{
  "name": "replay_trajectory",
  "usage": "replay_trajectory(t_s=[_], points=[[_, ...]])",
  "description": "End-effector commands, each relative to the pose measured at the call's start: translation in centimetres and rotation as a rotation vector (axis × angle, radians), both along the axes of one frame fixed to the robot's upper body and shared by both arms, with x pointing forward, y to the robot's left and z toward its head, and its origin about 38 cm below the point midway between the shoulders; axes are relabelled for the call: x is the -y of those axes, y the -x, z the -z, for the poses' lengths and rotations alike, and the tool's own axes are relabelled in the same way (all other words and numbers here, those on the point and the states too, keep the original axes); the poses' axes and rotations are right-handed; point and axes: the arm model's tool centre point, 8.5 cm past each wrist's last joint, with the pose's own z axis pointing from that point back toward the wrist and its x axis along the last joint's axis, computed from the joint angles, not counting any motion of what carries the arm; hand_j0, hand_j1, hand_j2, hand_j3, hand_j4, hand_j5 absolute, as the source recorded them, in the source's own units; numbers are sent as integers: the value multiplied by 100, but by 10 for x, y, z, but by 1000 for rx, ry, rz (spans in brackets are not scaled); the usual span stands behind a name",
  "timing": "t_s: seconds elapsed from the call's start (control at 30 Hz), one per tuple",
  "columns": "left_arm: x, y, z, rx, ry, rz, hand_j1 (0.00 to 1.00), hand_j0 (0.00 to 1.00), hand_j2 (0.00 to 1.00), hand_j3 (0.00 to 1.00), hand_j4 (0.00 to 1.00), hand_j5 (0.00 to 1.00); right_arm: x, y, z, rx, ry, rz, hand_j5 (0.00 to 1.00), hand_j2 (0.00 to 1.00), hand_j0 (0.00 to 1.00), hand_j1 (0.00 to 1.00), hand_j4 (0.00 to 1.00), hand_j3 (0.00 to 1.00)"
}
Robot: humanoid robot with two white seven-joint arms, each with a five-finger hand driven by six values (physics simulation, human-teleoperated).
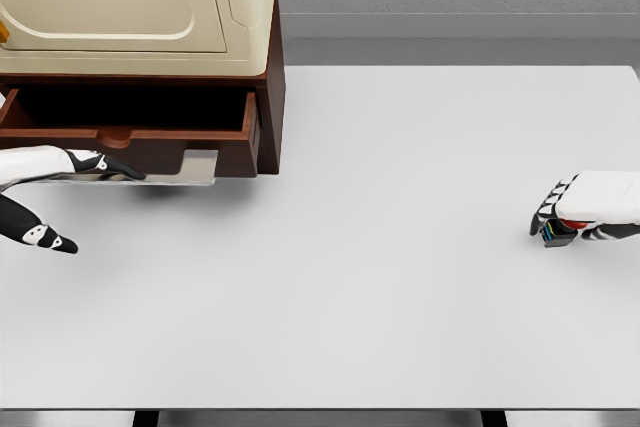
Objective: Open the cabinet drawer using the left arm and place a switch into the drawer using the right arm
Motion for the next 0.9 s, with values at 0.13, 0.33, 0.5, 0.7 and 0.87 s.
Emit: replay_trajectory(t_s=[0.13, 0.33, 0.5, 0.7, 0.87], points=[[-2, 1, -2, -3, -2, -5, 91, 91, 91, 91, 91, 91, 1, 0, -1, 0, -4, 4, 47, 47, 47, 47, 47, 47], [-4, 3, 1, -16, -4, -3, 91, 91, 91, 91, 91, 91, 2, 0, -2, 2, -4, 8, 47, 47, 47, 47, 47, 47], [-6, 7, 0, -8, -7, 16, 91, 91, 91, 91, 91, 91, 6, -6, -14, 34, -26, 29, 49, 49, 49, 49, 49, 49], [-9, 13, 2, -16, -10, 34, 91, 91, 91, 91, 91, 91, 13, -16, -23, 66, -41, 64, 54, 54, 54, 54, 54, 54], [-13, 17, -3, -13, -4, 44, 91, 91, 91, 91, 91, 91, 9, -18, -21, 68, -53, 59, 54, 54, 54, 54, 54, 54]])
